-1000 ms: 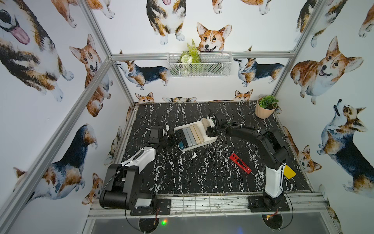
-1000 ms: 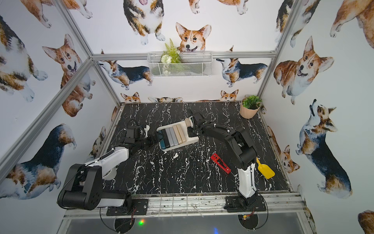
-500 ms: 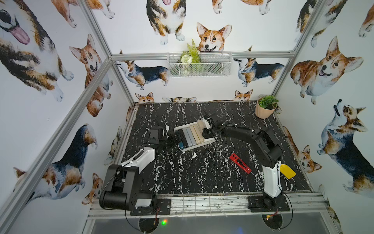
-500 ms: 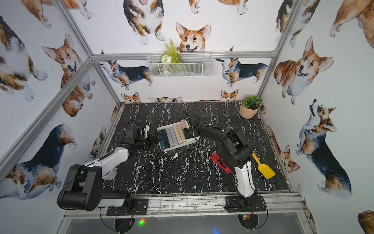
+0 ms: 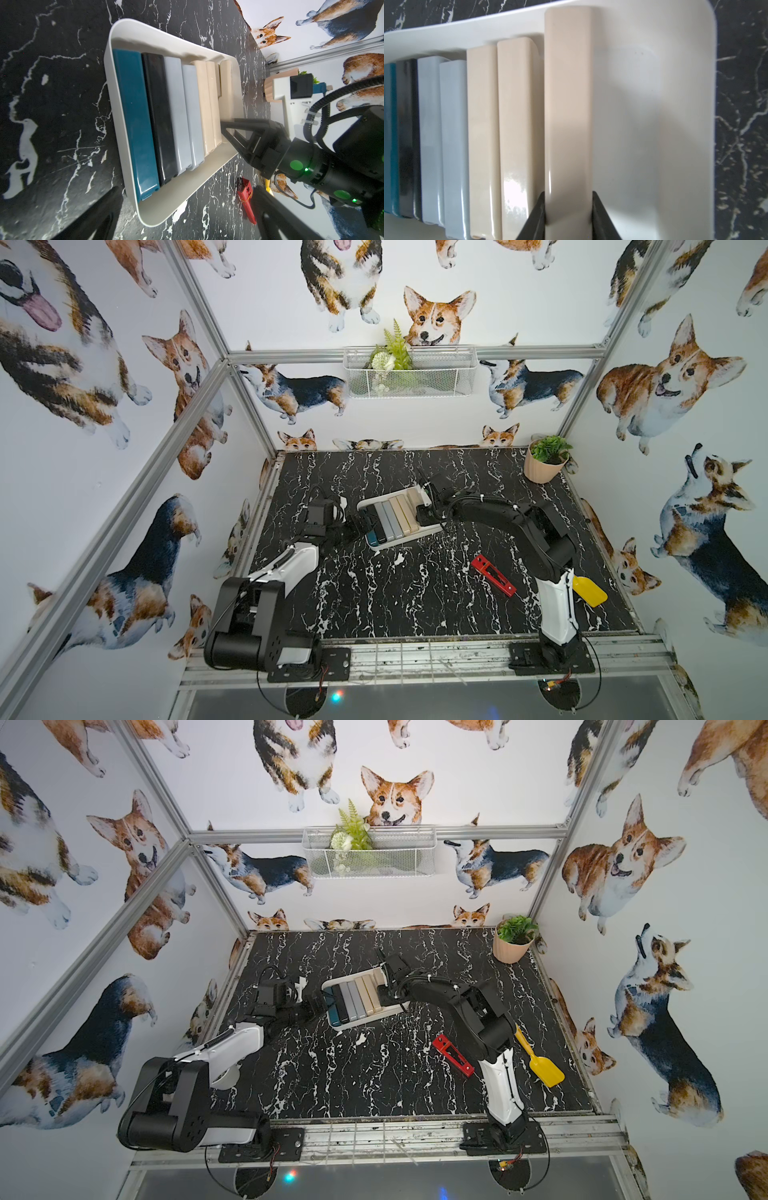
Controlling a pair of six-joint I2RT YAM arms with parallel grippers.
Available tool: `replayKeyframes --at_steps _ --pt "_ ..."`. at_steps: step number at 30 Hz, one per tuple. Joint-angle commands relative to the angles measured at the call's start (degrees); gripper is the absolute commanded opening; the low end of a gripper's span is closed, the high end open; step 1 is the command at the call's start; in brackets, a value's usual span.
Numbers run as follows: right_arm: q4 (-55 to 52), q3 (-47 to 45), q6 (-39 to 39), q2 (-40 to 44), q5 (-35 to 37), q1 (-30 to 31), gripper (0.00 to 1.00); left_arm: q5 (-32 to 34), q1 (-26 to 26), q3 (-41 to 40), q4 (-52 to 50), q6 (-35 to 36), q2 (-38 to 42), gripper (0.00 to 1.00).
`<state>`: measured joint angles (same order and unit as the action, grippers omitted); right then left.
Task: Put the pruning pliers into the storage box
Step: Place the pruning pliers in the storage box.
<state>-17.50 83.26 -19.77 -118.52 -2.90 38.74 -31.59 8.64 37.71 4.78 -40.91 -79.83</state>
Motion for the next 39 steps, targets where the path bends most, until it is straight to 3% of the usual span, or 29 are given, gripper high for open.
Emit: replayKeyframes --at_steps 1,31,35,39 --pt "-0.26 0.5 0.16 -0.25 1.02 0.11 0.0 -0.49 0.02 -0.01 0.89 -0.05 0.16 1.0" --pt "-2.75 3.22 -0.45 -3.02 1.32 0.5 0.0 -0.75 -0.2 -0.29 0.95 -0.05 -0.15 1.0" --pt "-2.81 3.31 -0.45 -3.19 1.38 0.72 0.07 -0.75 -0.21 -0.36 1.03 -0.14 -0.06 1.0" --pt "-2.81 3.22 -0.45 -3.1 1.39 0.72 0.23 -0.84 -0.21 -0.45 1.03 -0.14 -0.06 1.0"
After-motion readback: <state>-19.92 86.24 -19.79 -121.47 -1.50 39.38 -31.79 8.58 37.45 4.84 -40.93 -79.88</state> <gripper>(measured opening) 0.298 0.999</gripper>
